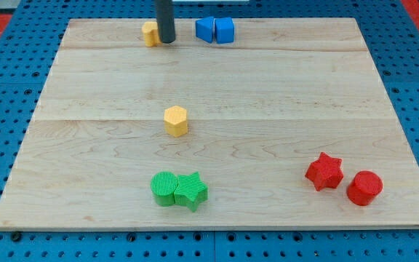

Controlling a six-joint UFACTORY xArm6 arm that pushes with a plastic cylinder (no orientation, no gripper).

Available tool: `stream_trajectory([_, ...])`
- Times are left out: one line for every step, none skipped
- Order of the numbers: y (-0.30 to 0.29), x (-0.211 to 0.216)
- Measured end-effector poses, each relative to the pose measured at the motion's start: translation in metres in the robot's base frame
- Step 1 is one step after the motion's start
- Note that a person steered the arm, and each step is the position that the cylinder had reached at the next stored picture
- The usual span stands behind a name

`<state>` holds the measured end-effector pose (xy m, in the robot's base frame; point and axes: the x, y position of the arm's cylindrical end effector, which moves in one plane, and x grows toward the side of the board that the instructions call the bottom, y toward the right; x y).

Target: Move yellow heart towards blue triangle

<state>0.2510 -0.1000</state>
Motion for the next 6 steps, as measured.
stream_trajectory([-0.048,0.027])
stream_trajectory([-0.059,-0.013])
stream_trajectory([-0.058,-0.025])
stream_trajectory([-0.023,-0.022])
stream_trajectory([-0.005,-0.023])
stream_trajectory([-0.010,-0.014])
